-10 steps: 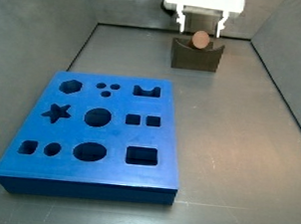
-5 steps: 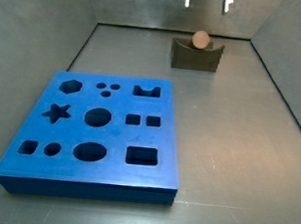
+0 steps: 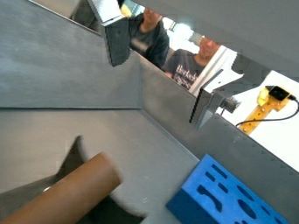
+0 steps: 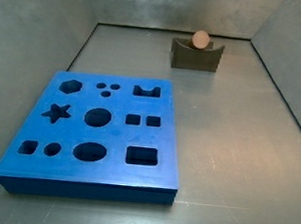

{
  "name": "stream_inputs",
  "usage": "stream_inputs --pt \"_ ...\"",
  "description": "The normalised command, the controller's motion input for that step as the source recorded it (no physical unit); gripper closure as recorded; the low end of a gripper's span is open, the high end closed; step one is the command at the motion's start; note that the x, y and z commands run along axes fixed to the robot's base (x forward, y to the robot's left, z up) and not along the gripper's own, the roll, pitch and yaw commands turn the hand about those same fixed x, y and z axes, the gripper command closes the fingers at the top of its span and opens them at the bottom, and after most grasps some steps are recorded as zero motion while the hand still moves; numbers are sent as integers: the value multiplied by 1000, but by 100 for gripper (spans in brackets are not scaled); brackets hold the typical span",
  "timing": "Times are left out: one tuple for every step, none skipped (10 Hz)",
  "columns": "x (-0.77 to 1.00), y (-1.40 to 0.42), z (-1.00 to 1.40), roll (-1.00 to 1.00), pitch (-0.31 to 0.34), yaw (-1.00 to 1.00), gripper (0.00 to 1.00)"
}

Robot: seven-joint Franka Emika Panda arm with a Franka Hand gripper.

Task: Pick up the round object. Move up. Place the round object on the fixture. Regrasp the round object. Move to above the board. Insert the round object.
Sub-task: Regrasp the round object.

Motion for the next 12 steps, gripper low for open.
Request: stream_inputs --pt "-105 -785 220 1000 36 14 0" --pt "-59 -572 88 1000 34 14 0" --pt "-40 -328 45 1000 33 14 0" --pt "-41 -133 40 1000 30 14 0" --pt "-48 -47 36 1000 29 14 0" --pt "-35 -39 15 1000 24 14 0" --pt "-35 -38 16 1000 22 14 0" --pt "-42 -27 20 1000 16 14 0" --pt "-41 -26 12 1000 13 14 0" --pt "-41 -28 9 1000 8 15 0" --pt "-40 -28 9 1000 3 15 0" --pt "-39 -23 11 1000 -4 15 0"
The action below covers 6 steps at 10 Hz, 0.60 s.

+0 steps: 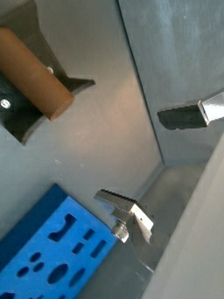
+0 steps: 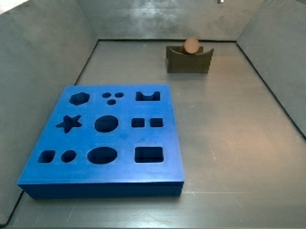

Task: Pick up the round object. Move up. Place the round object on the fixture. Regrasp the round object. Move to above the board. Insert the round object.
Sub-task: Regrasp the round object.

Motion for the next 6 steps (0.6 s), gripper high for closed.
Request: stream_inputs --pt "-36 -25 11 1000 -7 16 0" --pt "-31 -30 5 1000 -13 17 0" --pt "-34 -23 8 1000 -16 16 0" --pt "-31 -21 14 1000 -22 17 0" --pt "-25 -24 13 1000 -27 18 0" --pt "-22 -22 12 1000 -32 18 0"
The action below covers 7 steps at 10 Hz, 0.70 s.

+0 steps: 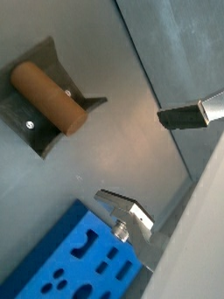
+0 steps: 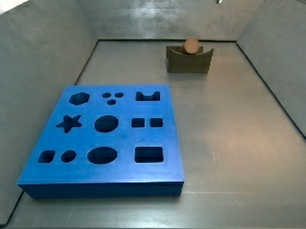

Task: Pick up the round object. Move up. Place the round object on the fixture. Regrasp the round object. Move to above the board. Insert the round object.
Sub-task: Regrasp the round object.

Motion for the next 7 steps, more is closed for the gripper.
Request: stream_inputs --pt "-19 -21 14 1000 -36 19 0" --pt "-16 -21 15 1000 -41 19 0" --pt "-15 -22 15 1000 -45 20 0" --pt "-18 -21 13 1000 -47 20 0" --pt "-20 -20 11 1000 -47 21 0" --pt "-20 -19 13 1000 -47 21 0" --pt "-20 -21 13 1000 -47 21 0"
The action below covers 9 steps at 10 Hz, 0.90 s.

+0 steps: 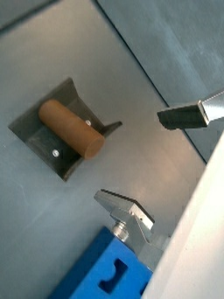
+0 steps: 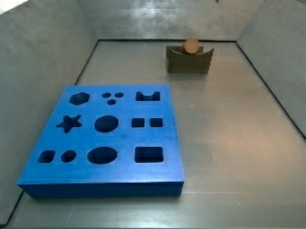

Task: Pick up the round object. Move up. Place the round object on the fixture. Regrasp the round object. Move to above the board. Insert the round object.
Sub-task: Regrasp the round object.

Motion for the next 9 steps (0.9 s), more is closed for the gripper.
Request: stream_inputs --pt "-17 -21 13 1000 -45 21 0" --pt "-15 -19 16 1000 -42 22 0" --pt "-10 -24 16 1000 -37 22 0" --pt "-3 -26 14 1000 -31 22 0" --pt "5 -29 3 1000 -29 22 0" --pt "8 -24 -2 1000 -26 22 0" --pt "16 -27 -3 1000 -16 24 0" --pt "22 -27 -6 1000 -5 25 0" --pt "31 -31 -12 1000 3 27 0"
